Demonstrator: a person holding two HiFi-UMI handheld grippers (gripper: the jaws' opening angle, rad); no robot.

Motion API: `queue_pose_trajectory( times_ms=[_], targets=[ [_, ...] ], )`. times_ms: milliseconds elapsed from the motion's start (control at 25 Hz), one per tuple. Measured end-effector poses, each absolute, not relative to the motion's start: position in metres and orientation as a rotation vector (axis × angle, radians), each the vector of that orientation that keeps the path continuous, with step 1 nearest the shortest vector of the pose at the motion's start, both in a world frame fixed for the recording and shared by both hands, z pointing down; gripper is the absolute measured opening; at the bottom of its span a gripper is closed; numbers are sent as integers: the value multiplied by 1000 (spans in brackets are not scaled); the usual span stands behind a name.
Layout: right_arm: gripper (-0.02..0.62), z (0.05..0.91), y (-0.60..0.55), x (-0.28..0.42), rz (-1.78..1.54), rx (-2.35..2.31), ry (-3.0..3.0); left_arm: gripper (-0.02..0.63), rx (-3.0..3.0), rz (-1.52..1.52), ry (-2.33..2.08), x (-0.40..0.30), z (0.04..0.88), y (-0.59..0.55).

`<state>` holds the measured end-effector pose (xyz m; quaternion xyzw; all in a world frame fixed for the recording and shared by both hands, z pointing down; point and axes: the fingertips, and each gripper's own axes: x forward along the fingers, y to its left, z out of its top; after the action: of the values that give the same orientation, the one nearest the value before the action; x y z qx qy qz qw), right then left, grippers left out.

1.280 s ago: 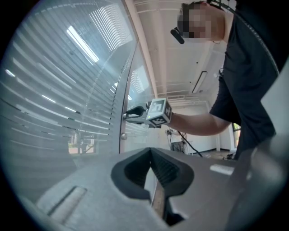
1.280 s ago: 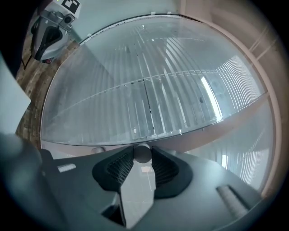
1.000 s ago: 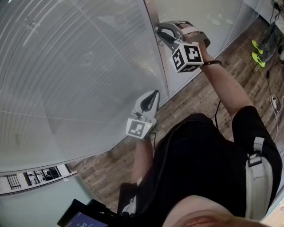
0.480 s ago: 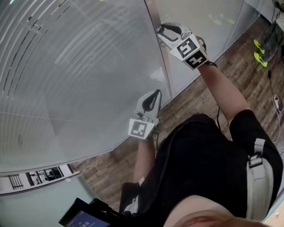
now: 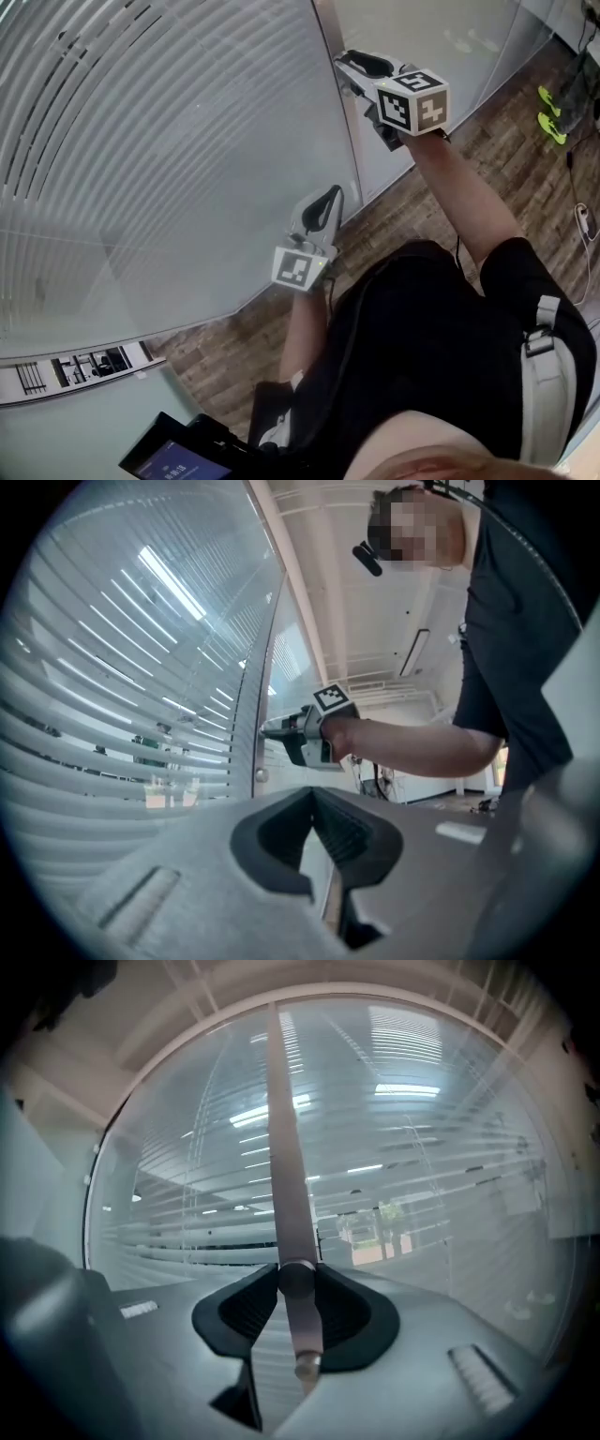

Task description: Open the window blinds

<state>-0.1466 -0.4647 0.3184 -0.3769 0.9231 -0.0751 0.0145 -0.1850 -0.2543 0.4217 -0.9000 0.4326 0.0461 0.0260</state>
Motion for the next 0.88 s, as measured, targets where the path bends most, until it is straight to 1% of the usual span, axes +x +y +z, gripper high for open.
queue_pose_trajectory(
  times_ms=[80,240,720,880],
  targets=[
    [127,318,-464,-145,-289,-1169,2841,3,-2788,147,1331,-184,422,-254],
    [127,320,-464,-147,-241,-1190,2857,3,-2791,147,1325,-185,421,-254],
    [128,322,-466,-146,-247,-1163,2852,3,-2817,134,1320,-184,426,-254],
    [133,320,-466,-148,-191,-1107,2895,3,-2841,132,1302,-182,428,-255]
  ],
)
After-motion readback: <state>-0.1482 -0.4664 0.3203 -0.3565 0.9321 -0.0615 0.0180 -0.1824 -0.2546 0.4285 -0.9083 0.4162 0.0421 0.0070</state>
